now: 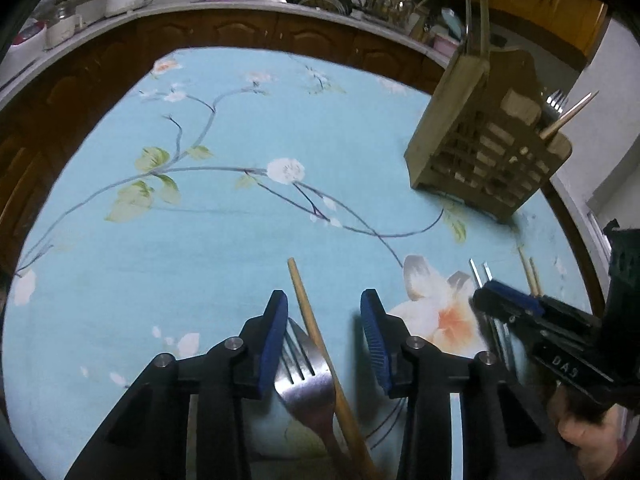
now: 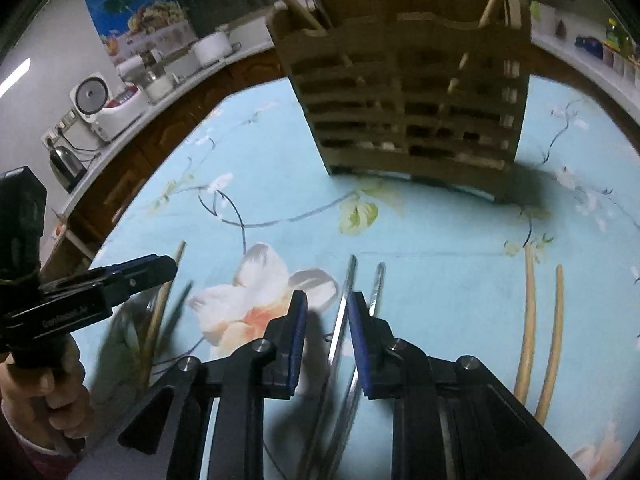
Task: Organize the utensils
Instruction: 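Grasp a wooden chopstick with the left tool while the right tool grasps a steel chopstick, then carry the wooden chopstick in the left tool while the right tool carries the steel chopstick to the holder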
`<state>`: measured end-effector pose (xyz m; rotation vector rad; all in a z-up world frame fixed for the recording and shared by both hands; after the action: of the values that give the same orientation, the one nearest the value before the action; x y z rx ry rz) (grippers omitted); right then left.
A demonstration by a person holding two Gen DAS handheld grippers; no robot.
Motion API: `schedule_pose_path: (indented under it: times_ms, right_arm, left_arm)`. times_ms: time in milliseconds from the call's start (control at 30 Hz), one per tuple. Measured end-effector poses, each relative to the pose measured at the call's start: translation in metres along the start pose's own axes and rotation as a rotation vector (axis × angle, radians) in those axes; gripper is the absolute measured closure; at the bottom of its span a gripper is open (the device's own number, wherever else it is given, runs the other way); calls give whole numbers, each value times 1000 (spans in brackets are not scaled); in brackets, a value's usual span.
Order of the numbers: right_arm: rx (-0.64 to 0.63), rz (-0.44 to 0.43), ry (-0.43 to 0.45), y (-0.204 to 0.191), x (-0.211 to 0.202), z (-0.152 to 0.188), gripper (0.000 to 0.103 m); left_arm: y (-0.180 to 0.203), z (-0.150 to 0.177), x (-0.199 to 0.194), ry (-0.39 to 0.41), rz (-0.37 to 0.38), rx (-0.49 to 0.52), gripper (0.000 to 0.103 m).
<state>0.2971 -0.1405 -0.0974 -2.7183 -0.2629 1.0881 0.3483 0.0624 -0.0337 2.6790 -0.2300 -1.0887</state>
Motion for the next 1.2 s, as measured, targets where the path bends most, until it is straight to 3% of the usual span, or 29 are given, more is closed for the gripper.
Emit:
schedule_pose_path:
  times_ms: [133,267,667,1200]
  right_arm:
    - [-19,14,-9,-1,6,-4,86]
    - [-62,49,-15,-5,10,-7,94]
    - [8,-2,38,-4,-17,-12,99]
    - [35,-75,277,-20,-128,-50,99]
  left_arm:
    - [4,-1,9,8,-17,35,74]
    - [5,-2,14,7,-35,66,96]
    - [14,-4,-4,35,15,55,100]
    - [43,-21,-145,286,176,68,100]
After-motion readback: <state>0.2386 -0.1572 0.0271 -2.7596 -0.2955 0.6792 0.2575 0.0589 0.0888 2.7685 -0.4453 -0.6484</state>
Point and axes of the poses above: each gripper's, at about its wrist camera, not at the fingertips, and x roughly the way its jaws point, y to its right, z to its underside, the point moved 3 cm from there along x, roughly the way its jaws point, and after that the axes turned 12 degrees about y, right-handed, at the moved point
